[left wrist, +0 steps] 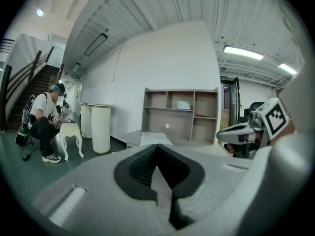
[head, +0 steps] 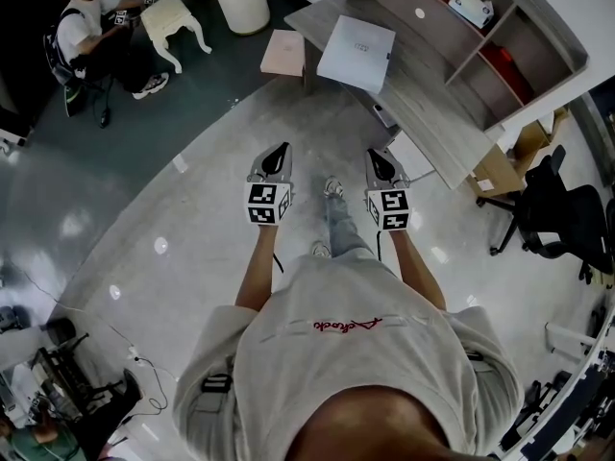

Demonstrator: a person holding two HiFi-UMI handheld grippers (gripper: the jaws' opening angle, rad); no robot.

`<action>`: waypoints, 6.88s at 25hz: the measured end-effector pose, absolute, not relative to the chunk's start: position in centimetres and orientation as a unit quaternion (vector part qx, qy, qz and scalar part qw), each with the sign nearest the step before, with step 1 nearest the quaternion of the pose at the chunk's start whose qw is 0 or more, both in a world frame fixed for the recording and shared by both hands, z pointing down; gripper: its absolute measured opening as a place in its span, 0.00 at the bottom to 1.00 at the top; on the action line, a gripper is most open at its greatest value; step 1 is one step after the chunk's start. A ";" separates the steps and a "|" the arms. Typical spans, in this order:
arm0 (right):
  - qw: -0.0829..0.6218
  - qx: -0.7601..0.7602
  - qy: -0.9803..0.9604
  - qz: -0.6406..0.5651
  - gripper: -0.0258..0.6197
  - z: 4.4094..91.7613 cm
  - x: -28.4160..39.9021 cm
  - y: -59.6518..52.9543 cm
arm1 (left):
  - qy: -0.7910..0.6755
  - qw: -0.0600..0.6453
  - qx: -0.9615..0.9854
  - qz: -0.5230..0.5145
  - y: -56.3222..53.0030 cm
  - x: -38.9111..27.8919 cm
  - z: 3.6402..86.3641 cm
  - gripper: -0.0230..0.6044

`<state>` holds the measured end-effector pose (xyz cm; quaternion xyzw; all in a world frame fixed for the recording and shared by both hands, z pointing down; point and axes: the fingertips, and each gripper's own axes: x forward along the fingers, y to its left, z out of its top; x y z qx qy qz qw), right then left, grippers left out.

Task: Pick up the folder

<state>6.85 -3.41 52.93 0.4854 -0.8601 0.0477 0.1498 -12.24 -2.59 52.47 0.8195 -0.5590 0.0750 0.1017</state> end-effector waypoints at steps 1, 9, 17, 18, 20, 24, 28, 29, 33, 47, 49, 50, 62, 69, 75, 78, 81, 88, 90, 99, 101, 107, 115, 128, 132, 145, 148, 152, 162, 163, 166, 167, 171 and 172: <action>0.149 0.484 -0.861 0.048 0.05 53.0 6.8 -3.8 | -0.560 0.102 0.819 0.075 -3.0 -12.3 52.6 0.03; 0.142 0.477 -0.865 0.058 0.05 54.2 5.5 -9.5 | -0.563 0.104 0.816 0.083 -8.5 -12.9 53.3 0.03; 0.139 0.472 -0.868 0.065 0.05 53.8 4.3 -18.2 | -0.559 0.104 0.818 0.091 -17.4 -13.2 52.7 0.03; 0.138 0.471 -0.869 0.064 0.05 53.6 4.2 -19.3 | -0.559 0.103 0.818 0.092 -18.6 -13.2 52.5 0.03; 0.136 0.470 -0.870 0.064 0.05 53.2 4.1 -21.8 | -0.558 0.102 0.819 0.091 -21.1 -13.0 52.1 0.03; 0.135 0.466 -0.872 0.060 0.05 52.5 3.9 -26.7 | -0.557 0.099 0.819 0.089 -26.3 -12.8 51.3 0.03; 0.134 0.465 -0.873 0.058 0.05 51.9 4.0 -31.7 | -0.556 0.094 0.821 0.088 -31.6 -12.4 50.6 0.03; 0.133 0.465 -0.873 0.057 0.05 51.8 4.1 -33.0 | -0.556 0.093 0.821 0.088 -32.9 -12.3 50.5 0.03; 0.132 0.467 -0.873 0.056 0.05 51.7 4.4 -37.6 | -0.554 0.093 0.822 0.088 -37.3 -11.9 50.4 0.03; 0.136 0.460 -0.874 0.075 0.05 52.8 4.7 -41.1 | -0.556 0.111 0.818 0.102 -40.3 -11.4 52.0 0.03; 0.135 0.458 -0.875 0.080 0.05 53.1 4.5 -40.2 | -0.554 0.114 0.817 0.106 -39.5 -11.4 52.3 0.03; 0.136 0.458 -0.875 0.082 0.05 53.2 4.4 -39.9 | -0.554 0.114 0.818 0.108 -39.2 -11.4 52.5 0.03; 0.155 0.475 -0.855 0.136 0.05 58.0 1.5 -36.4 | -0.537 0.156 0.820 0.120 -35.9 -13.9 56.8 0.03; 0.179 0.483 -0.840 0.168 0.05 62.1 0.7 -35.1 | -0.520 0.190 0.822 0.134 -34.6 -14.6 61.2 0.03; 0.196 0.481 -0.829 0.208 0.05 66.5 0.6 -33.4 | -0.506 0.218 0.822 0.144 -33.2 -13.6 64.7 0.03; 0.182 0.485 -0.819 0.246 0.05 68.1 0.3 -33.3 | -0.499 0.227 0.822 0.152 -32.7 -13.6 66.1 0.03; 0.119 0.494 -0.800 0.318 0.05 68.8 0.1 -33.9 | -0.494 0.236 0.821 0.161 -32.2 -13.8 67.6 0.03; -0.059 0.478 -0.738 0.472 0.05 70.8 0.2 -35.7 | -0.497 0.244 0.816 0.164 -32.1 -14.0 69.3 0.03; -0.104 0.465 -0.715 0.512 0.05 71.8 0.2 -36.0 | -0.497 0.239 0.818 0.164 -32.5 -14.0 69.4 0.03; -0.234 0.390 -0.664 0.593 0.17 74.2 -0.3 -37.4 | -0.495 0.237 0.819 0.164 -33.3 -13.7 70.0 0.03; -0.270 0.344 -0.664 0.607 0.33 73.8 -0.9 -37.9 | -0.497 0.238 0.817 0.168 -33.2 -13.8 70.2 0.03; -0.348 0.278 -0.637 0.629 0.81 73.7 -2.0 -40.2 | -0.498 0.239 0.815 0.174 -33.0 -13.8 70.5 0.03; -0.404 0.296 -0.600 0.624 0.87 74.1 -2.0 -43.9 | -0.499 0.244 0.813 0.177 -33.0 -14.2 70.8 0.03; -0.437 0.318 -0.591 0.599 0.66 73.8 -1.7 -46.7 | -0.499 0.248 0.811 0.176 -33.6 -14.7 70.8 0.03; -0.430 0.328 -0.596 0.594 0.57 73.8 -1.6 -46.7 | -0.498 0.248 0.812 0.175 -33.6 -14.5 70.6 0.03; -0.385 0.333 -0.616 0.601 0.48 72.8 -1.9 -45.6 | -0.505 0.237 0.813 0.165 -33.8 -15.1 68.7 0.03; -0.372 0.333 -0.627 0.598 0.48 72.0 -1.9 -45.0 | -0.506 0.229 0.816 0.159 -34.3 -14.9 67.6 0.03; -0.350 0.321 -0.650 0.593 0.48 69.9 -1.8 -44.0 | -0.508 0.216 0.820 0.151 -34.7 -14.2 66.0 0.03; -0.337 0.289 -0.682 0.581 0.48 62.9 -1.3 -42.4 | -0.524 0.181 0.823 0.124 -35.9 -13.0 60.3 0.03; -0.336 0.286 -0.685 0.580 0.48 62.2 -1.3 -42.2 | -0.526 0.177 0.823 0.121 -35.9 -12.9 59.7 0.03; -0.335 0.277 -0.688 0.581 0.48 60.5 -1.3 -41.3 | -0.533 0.165 0.823 0.112 -36.0 -12.9 57.8 0.03; -0.336 0.274 -0.687 0.583 0.48 60.1 -1.3 -41.1 | -0.535 0.160 0.822 0.110 -36.0 -12.8 57.2 0.03; -0.343 0.263 -0.686 0.585 0.48 58.7 -1.2 -40.9 | -0.547 0.146 0.819 0.096 -36.5 -13.1 55.2 0.03; -0.344 0.261 -0.688 0.584 0.48 58.3 -1.3 -41.1 | -0.549 0.143 0.819 0.092 -36.7 -13.4 54.8 0.03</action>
